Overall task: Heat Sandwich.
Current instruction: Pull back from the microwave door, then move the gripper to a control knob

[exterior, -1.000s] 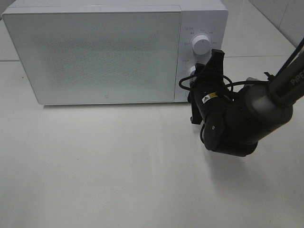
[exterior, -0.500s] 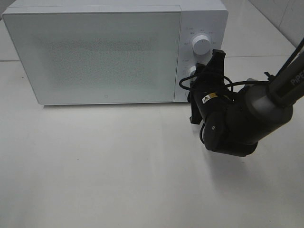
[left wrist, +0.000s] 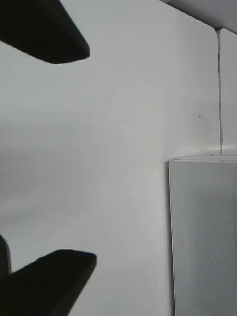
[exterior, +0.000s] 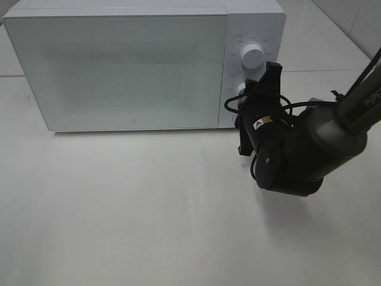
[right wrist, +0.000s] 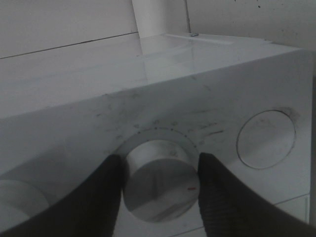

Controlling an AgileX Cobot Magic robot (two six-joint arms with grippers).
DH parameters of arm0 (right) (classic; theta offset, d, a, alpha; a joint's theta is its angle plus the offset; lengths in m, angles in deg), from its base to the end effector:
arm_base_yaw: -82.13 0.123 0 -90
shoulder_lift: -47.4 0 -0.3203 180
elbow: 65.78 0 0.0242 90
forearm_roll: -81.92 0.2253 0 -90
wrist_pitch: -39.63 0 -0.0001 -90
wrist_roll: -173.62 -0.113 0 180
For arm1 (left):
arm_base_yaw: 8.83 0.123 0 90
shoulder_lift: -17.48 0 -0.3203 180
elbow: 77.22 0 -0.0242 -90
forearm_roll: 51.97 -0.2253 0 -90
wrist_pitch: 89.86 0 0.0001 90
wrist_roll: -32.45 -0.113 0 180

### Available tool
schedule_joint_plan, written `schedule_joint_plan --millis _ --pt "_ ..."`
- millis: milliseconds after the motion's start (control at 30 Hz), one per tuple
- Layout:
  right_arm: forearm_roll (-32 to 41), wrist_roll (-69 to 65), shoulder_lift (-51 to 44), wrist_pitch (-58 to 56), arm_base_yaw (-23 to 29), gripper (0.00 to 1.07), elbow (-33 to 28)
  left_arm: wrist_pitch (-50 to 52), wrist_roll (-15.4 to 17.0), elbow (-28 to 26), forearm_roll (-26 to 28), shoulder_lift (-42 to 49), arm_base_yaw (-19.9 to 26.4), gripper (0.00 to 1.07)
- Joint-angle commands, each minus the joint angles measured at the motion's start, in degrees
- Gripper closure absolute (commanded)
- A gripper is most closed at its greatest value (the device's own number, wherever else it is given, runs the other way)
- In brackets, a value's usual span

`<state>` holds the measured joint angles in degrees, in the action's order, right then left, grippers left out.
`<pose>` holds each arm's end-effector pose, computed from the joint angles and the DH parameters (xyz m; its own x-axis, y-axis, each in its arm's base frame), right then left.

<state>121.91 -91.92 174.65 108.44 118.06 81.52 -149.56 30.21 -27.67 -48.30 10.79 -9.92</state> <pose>0.3504 0.1703 0.1638 0.0323 0.9890 0.1442 0.0909 -0.1465 0.9850 -0.0429 -0.0054 0.2563 -0.4361 0.0150 -0.8998 0.0716 0.9973 -0.0181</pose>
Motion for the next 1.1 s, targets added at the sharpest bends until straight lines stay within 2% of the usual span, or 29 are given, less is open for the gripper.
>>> schedule_joint_plan --millis 33,67,100,200,633,1100 --pt "-3.2 1.5 -0.3 1.3 0.0 0.49 0.7 0.3 0.3 0.2 0.0 1.5 0.2 0.10" --pt "-3.2 1.5 -0.3 1.3 0.0 0.49 0.7 0.3 0.3 0.2 0.0 1.5 0.2 0.10" --pt "-3.2 1.7 -0.3 1.4 0.0 0.38 0.7 0.3 0.3 0.2 0.0 1.5 0.2 0.10" --pt "-3.3 2.3 -0.3 1.4 0.0 0.25 0.6 0.3 0.3 0.2 0.0 1.5 0.2 0.10" --pt "-5.2 3.9 -0.4 1.5 0.1 0.32 0.2 0.3 0.3 0.2 0.0 1.5 0.2 0.10" --pt "-10.1 6.5 -6.0 1.3 0.1 0.31 -8.4 0.3 0.3 0.2 0.0 1.5 0.2 0.10"
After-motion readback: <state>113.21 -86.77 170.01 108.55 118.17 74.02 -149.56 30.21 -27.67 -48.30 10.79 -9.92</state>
